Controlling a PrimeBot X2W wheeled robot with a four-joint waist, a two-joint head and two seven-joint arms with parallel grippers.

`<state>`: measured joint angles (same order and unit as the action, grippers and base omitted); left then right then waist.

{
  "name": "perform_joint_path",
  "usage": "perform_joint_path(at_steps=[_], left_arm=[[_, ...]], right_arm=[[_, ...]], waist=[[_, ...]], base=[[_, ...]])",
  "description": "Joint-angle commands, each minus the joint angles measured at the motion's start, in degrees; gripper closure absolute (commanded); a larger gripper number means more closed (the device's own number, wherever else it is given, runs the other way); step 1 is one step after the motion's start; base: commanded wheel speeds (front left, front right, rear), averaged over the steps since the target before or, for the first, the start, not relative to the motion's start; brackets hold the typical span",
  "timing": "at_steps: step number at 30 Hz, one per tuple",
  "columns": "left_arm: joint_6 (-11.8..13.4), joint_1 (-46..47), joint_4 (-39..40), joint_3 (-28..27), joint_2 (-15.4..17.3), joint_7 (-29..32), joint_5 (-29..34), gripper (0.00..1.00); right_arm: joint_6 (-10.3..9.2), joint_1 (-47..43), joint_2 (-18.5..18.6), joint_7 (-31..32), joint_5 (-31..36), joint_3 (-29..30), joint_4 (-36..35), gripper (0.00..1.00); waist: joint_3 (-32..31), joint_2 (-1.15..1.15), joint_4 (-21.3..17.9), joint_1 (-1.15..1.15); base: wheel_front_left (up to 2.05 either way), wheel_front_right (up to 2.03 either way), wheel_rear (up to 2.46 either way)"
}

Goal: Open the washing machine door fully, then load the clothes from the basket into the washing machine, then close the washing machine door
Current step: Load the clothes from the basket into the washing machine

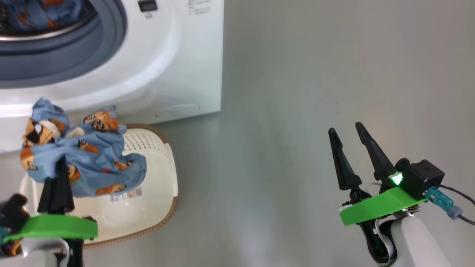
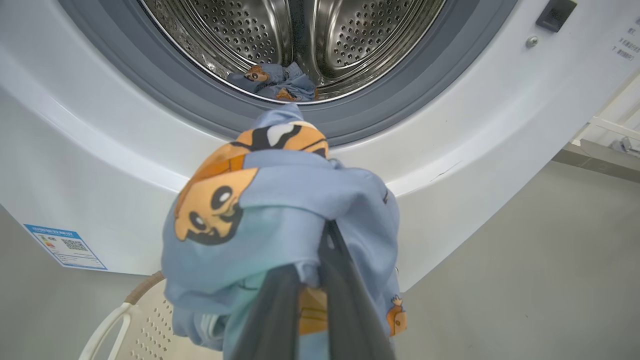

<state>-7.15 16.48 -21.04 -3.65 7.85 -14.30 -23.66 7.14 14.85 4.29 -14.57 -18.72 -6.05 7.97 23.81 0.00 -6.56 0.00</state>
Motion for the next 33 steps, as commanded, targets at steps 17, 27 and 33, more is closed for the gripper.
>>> perform_joint_path(at_steps=[17, 27, 33], left_arm=[[-0.31, -12.25, 16.50, -5.05, -2.97, -0.70, 9.83, 1.00], [-0.33, -18.93, 22.06, -6.07, -4.49, -0.70, 13.16, 1.00], [-0.20, -22.01, 23.72, -5.95, -4.83, -0.70, 13.71, 1.00]], right_arm=[[0.35, -6.66, 0.95, -0.43, 2.42, 0.23, -1.78, 0.00], [0.35, -10.38, 0.86, -0.43, 3.81, 1.26, -3.59, 0.00], [0.35, -12.76, 1.10, -0.43, 5.00, 2.14, -4.33, 0.00]], waist=[[-12.17, 0.00, 2.14, 0.00], [-17.68, 0.00, 2.02, 0.00], [-20.00, 0.00, 2.05, 0.00]], base=[[0.00, 0.00, 0.00], [0.00, 0.00, 0.00], [0.00, 0.00, 0.00]])
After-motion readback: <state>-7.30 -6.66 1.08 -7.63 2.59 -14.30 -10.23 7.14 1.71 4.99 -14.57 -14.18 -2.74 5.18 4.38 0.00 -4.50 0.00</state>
